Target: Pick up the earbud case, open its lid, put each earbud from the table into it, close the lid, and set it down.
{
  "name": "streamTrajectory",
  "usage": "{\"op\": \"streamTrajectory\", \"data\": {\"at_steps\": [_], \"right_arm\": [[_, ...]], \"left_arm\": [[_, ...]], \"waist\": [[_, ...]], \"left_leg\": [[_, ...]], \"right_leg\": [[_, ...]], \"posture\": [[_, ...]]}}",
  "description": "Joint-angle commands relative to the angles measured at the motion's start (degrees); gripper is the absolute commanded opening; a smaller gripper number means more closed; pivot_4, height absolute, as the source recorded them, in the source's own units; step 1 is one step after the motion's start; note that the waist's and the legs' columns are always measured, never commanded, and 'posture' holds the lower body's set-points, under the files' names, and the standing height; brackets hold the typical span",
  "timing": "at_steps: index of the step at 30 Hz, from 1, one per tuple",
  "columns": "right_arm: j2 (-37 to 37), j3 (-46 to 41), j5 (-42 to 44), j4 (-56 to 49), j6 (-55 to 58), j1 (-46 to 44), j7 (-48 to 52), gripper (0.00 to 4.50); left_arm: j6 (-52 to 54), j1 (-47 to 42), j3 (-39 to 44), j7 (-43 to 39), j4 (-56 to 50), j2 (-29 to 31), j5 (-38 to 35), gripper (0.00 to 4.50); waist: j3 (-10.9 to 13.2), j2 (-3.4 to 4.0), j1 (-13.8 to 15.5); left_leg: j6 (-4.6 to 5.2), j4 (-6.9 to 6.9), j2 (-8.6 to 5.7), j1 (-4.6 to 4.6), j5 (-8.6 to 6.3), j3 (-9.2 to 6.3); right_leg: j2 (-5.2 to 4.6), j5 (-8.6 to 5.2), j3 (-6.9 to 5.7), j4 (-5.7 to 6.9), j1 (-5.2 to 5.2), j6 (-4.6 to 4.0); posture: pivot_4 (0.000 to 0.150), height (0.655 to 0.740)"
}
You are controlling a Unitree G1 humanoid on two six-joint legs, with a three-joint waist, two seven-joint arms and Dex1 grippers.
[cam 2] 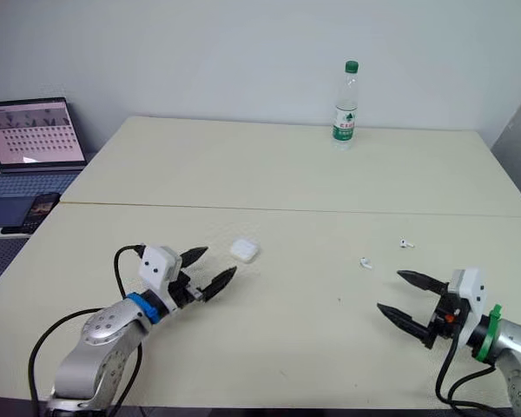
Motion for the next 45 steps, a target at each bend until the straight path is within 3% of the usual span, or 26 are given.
{"op": "streamTrajectory", "data": {"at_steps": [1, 8, 22, 28, 32, 38, 45], "right_arm": [[0.5, 0.0, 2.6, -6.9, 2.0, -0.4, -3.1, 4.47], [0.8, 1.0, 3.7, -12.0, 4.1, -1.0, -6.7, 4.47], [0.0, 0.0, 3.1, -11.2, 3.0, -0.8, -6.2, 4.47], [0.9, 0.8, 2.0, -10.6, 1.3, -0.3, -6.5, 4.5], [2.6, 0.9, 2.3, -10.4, 1.7, -1.1, -9.3, 4.5], [6.2, 1.3, 5.7, -12.2, 13.5, -8.8, -25.0, 4.5], [4.7, -0.2, 23.3, -13.1, 35.1, -23.3, -40.1, 4.5]], "left_arm": [[-1.2, -2.4, -1.6, 1.8, 1.7, -1.7, 1.9, 4.5], [0.2, -7.2, -4.0, 4.6, 7.1, -5.8, 4.0, 4.5], [1.6, -8.9, -6.1, 5.4, 9.9, -5.0, 7.9, 4.5], [2.6, -8.5, -5.8, 5.9, 9.0, -5.5, 7.8, 2.78], [1.5, -9.0, -4.8, 5.4, 8.2, -5.9, 6.3, 2.75], [-4.8, -14.8, -3.3, 1.7, 9.5, -7.6, 2.8, 2.75], [-12.0, -25.2, -7.4, -10.0, 16.3, -10.0, -0.1, 2.75]], "waist": [[0.0, 0.0, 0.0], [0.0, -0.03, 0.1], [0.0, -0.03, 0.0], [0.0, -0.03, 0.0], [0.0, -0.03, 0.0], [0.0, -0.04, 0.1], [0.0, -0.04, 0.1]], "left_leg": [[0.0, 0.0, 0.0, 0.0, 0.0, 0.0], [0.0, 0.02, -0.04, -0.02, 0.0, -0.04], [0.0, 0.02, 0.01, -0.01, 0.0, -0.05], [0.0, 0.02, 0.0, -0.01, 0.0, -0.05], [0.0, 0.02, 0.01, -0.01, 0.0, -0.05], [-0.02, 0.07, 0.02, -0.03, 0.03, -0.05], [0.0, 0.07, -0.04, -0.1, 0.03, 0.01]], "right_leg": [[0.0, 0.0, 0.0, 0.0, 0.0, 0.0], [0.13, 0.01, -0.03, 0.01, 0.01, 0.01], [0.28, 0.01, 0.0, 0.02, 0.0, 0.01], [0.28, 0.01, 0.0, 0.02, 0.01, 0.01], [0.27, 0.01, 0.0, 0.03, 0.01, 0.01], [0.27, 0.06, 0.01, 0.06, -0.01, 0.05], [0.3, 0.07, 0.0, 0.0, -0.04, 0.07]], "posture": [[0.15, 0.7362], [0.15, 0.7362], [0.15, 0.7362], [0.15, 0.7362], [0.15, 0.7362], [0.15, 0.7362], [0.15, 0.7362]]}}
